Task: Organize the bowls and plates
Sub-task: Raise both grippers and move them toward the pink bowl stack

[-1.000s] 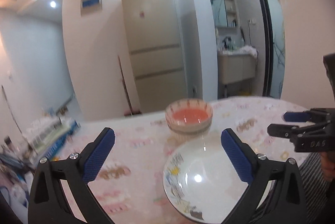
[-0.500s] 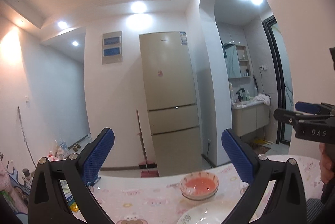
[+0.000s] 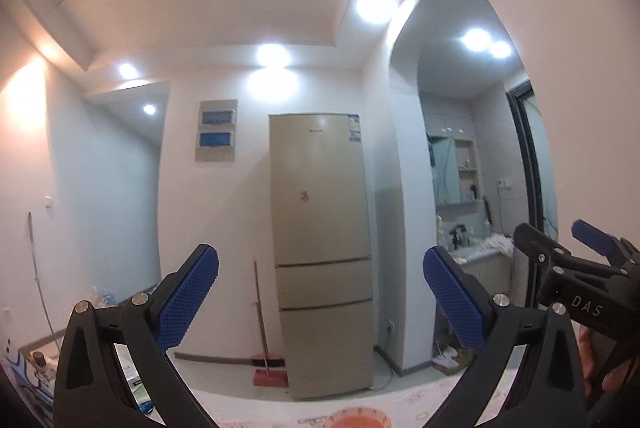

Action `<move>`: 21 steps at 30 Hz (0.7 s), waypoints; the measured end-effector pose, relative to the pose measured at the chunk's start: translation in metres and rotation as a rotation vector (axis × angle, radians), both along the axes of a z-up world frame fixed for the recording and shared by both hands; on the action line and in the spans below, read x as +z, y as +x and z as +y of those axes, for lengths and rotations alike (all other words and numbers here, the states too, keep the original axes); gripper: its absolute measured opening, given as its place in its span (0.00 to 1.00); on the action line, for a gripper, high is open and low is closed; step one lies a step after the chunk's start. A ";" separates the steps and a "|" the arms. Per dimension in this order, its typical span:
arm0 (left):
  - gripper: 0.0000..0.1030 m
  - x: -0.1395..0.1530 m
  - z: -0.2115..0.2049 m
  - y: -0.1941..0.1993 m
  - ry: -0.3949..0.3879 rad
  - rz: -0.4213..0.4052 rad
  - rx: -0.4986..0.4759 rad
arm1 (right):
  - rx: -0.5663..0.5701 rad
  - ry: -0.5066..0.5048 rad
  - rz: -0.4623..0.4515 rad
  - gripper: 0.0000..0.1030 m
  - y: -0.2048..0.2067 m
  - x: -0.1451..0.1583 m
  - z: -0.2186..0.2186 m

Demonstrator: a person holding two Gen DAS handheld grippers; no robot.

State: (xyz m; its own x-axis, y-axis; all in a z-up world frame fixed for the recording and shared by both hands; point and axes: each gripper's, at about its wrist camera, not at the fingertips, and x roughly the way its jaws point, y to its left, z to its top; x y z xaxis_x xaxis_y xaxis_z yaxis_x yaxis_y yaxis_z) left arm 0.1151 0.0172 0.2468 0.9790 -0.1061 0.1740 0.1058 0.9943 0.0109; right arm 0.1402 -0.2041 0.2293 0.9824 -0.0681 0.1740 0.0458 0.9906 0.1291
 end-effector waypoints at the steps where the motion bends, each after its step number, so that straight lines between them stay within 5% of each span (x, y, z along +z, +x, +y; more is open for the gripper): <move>1: 0.99 0.000 0.003 0.004 -0.029 0.004 -0.001 | 0.005 0.009 -0.003 1.00 0.002 0.001 -0.001; 9: 0.99 -0.046 0.029 0.053 -0.117 0.161 -0.046 | -0.008 0.055 0.052 1.00 0.038 -0.032 -0.007; 17: 0.99 -0.081 0.036 0.111 -0.124 0.349 -0.040 | 0.065 0.091 0.233 1.00 0.099 -0.066 -0.011; 21: 0.99 -0.109 0.030 0.144 -0.150 0.509 -0.063 | 0.136 0.152 0.342 1.00 0.123 -0.083 -0.017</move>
State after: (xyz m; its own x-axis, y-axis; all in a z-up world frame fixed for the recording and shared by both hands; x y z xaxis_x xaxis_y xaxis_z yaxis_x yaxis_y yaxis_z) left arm 0.2594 0.0475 0.1379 0.9360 -0.1777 -0.3038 0.1199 0.9725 -0.1996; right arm 0.2633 -0.2211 0.1460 0.9837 0.0668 -0.1672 -0.0185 0.9613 0.2749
